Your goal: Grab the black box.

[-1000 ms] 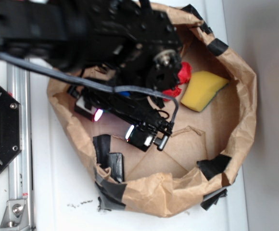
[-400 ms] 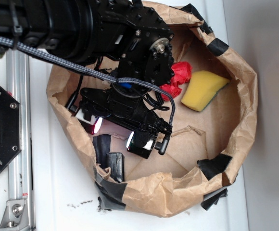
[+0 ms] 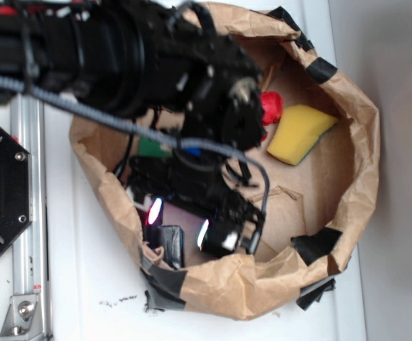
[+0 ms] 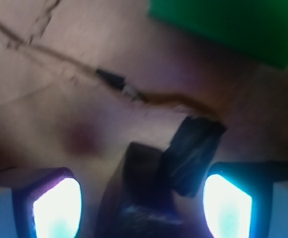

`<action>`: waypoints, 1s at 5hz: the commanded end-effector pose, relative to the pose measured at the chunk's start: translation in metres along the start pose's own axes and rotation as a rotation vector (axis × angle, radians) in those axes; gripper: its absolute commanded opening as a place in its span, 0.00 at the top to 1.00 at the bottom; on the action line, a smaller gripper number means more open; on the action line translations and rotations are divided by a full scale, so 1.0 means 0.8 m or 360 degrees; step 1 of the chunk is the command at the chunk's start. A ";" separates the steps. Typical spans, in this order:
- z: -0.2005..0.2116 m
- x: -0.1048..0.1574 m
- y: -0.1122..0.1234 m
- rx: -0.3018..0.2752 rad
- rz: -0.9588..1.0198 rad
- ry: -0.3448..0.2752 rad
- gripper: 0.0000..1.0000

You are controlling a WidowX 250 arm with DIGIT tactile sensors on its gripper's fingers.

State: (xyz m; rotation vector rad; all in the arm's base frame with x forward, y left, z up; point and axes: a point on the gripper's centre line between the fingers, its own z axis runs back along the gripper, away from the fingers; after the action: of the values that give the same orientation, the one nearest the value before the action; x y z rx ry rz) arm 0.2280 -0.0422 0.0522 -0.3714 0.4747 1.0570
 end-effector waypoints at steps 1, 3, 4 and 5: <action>-0.038 -0.031 -0.011 0.0046 -0.0020 0.0036 0.00; -0.015 -0.019 -0.006 0.0117 -0.0311 -0.0246 1.00; 0.052 0.000 0.003 0.0128 -0.0574 -0.0738 1.00; 0.113 -0.001 0.008 0.0171 -0.0754 -0.1047 1.00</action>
State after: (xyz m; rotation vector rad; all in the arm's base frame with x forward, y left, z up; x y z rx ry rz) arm 0.2380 0.0024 0.1139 -0.0044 -0.0870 0.6092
